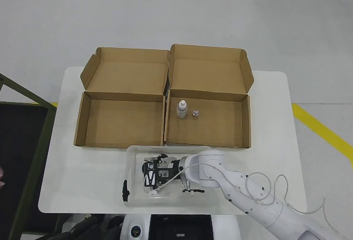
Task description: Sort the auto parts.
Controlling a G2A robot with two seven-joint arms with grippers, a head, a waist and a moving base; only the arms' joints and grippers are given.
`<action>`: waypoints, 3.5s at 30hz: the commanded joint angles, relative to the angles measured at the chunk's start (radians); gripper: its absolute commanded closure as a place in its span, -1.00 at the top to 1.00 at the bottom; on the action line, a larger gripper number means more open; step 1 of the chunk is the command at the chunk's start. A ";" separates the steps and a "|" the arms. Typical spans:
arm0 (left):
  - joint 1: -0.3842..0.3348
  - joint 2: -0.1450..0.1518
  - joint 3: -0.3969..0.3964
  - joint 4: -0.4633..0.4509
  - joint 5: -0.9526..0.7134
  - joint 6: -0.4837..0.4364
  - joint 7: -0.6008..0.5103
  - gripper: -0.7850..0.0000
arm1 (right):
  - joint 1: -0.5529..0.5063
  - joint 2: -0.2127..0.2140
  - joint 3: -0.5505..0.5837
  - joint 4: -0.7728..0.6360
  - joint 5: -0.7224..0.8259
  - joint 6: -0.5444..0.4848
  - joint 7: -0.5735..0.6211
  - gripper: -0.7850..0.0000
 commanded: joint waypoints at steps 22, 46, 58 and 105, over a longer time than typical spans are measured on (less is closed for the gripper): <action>0.000 0.000 0.000 0.000 0.000 0.000 0.000 1.00 | -0.060 0.033 0.145 -0.199 0.077 -0.077 -0.017 -1.00; 0.000 0.000 0.000 0.000 0.000 0.000 0.000 1.00 | -0.043 0.045 0.263 -0.298 0.182 -0.052 -0.057 -1.00; 0.000 0.000 0.000 0.000 0.000 0.000 0.000 1.00 | 0.058 0.017 0.222 -0.187 0.212 0.002 -0.077 -1.00; 0.000 0.000 0.000 0.000 0.000 0.000 0.000 1.00 | 0.426 -0.202 -0.044 0.509 0.148 0.170 -0.153 -1.00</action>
